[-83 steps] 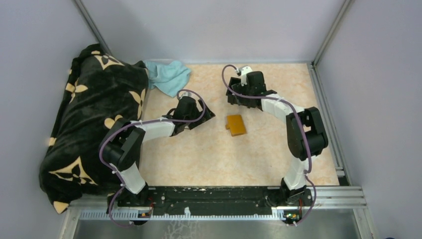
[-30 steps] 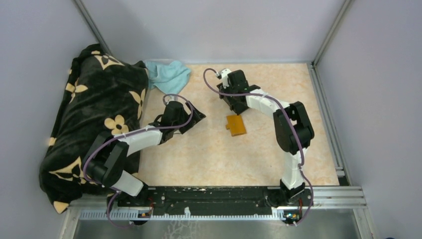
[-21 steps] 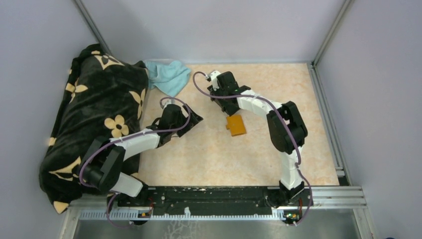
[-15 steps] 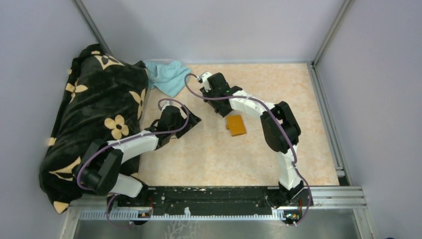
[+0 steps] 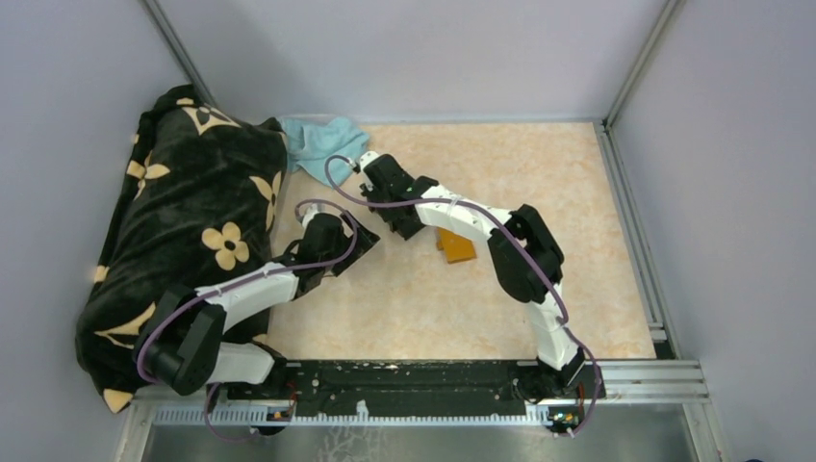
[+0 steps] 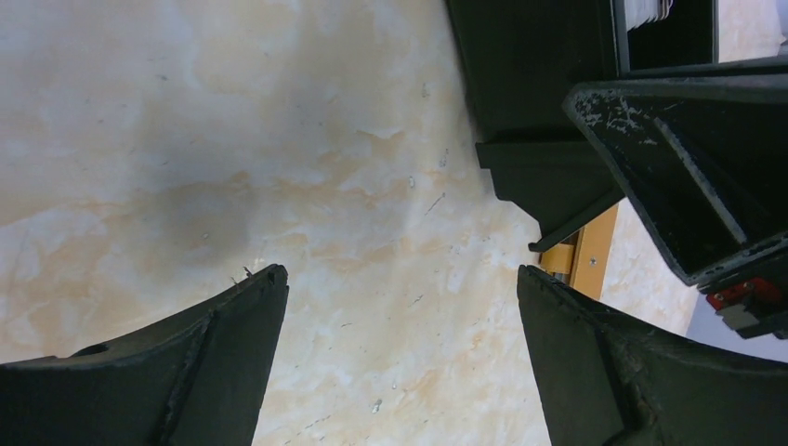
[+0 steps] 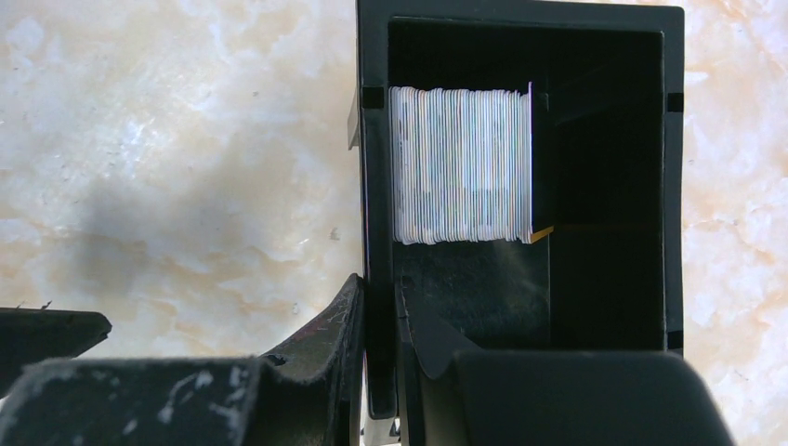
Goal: Put the credit cards into the card holder
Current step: Move the storage box to the center of the board.
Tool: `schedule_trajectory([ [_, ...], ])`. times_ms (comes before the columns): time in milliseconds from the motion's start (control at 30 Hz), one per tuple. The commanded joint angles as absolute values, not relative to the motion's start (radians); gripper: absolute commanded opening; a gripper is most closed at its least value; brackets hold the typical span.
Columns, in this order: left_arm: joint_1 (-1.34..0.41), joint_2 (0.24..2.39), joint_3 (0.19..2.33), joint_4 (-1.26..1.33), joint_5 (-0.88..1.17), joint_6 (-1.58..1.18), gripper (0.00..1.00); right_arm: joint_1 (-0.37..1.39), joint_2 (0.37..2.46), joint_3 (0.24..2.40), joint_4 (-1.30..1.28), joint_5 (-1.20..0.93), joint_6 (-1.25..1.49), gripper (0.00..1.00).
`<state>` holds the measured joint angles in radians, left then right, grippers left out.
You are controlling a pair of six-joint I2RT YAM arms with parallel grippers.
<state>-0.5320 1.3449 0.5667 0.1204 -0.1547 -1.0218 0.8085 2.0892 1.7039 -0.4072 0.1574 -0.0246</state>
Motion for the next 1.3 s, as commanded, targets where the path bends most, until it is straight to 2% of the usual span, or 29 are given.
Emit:
schedule_trajectory([
  [0,-0.528,1.289,0.543,0.088,-0.205,-1.033,0.98,0.851,2.079,1.772,-0.366,0.221,0.032,0.04],
  [467,-0.528,1.183,0.478,0.001,-0.249,-1.070,0.98,0.931,2.070,1.656,-0.310,0.230,0.134,0.09],
  [600,-0.528,1.161,0.471,-0.019,-0.257,-1.077,0.98,0.941,2.060,1.621,-0.291,0.214,0.152,0.15],
  [733,-0.530,1.147,0.467,-0.029,-0.255,-1.078,0.98,0.953,2.034,1.590,-0.273,0.201,0.158,0.29],
  [1000,-0.530,1.107,0.464,-0.023,-0.261,-1.012,1.00,0.960,1.968,1.560,-0.270,0.175,0.170,0.46],
  [1267,-0.530,1.016,0.417,0.078,-0.270,-0.927,1.00,0.960,1.902,1.591,-0.294,0.171,0.170,0.50],
])
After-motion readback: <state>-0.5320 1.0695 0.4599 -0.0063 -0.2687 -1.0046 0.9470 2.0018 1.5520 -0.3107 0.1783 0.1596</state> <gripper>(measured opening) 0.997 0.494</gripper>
